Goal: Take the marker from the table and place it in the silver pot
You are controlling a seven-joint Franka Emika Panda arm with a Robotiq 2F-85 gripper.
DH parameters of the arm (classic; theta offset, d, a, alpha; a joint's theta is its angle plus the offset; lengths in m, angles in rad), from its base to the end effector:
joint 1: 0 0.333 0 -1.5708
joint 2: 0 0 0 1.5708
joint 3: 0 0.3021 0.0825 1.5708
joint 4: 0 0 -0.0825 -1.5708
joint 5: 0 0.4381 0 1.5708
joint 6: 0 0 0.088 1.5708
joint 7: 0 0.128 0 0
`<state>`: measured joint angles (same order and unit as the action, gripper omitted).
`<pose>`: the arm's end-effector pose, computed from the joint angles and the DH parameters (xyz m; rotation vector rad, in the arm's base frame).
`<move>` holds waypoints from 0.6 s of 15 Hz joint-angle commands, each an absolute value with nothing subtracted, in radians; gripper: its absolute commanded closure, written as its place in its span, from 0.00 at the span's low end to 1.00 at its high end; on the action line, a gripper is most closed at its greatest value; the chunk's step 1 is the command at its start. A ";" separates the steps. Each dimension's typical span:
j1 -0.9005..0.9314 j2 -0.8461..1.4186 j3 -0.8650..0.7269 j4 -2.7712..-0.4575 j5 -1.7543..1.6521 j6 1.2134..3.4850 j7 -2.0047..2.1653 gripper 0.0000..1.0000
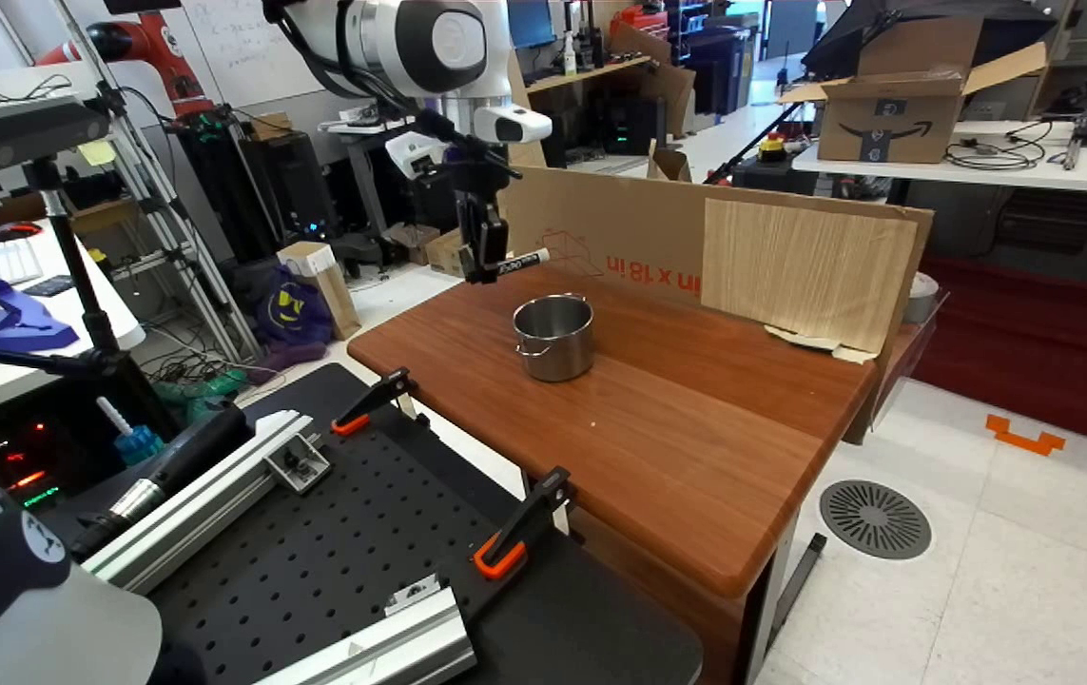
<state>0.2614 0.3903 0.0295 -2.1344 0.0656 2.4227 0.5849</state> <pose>0.5613 0.1702 0.1352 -3.0856 0.5411 0.1795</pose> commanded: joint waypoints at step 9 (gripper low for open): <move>0.115 0.257 0.050 -2.204 0.233 2.144 0.377 0.94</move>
<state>0.1442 0.2778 0.0418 -2.2079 0.2006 2.2201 0.4186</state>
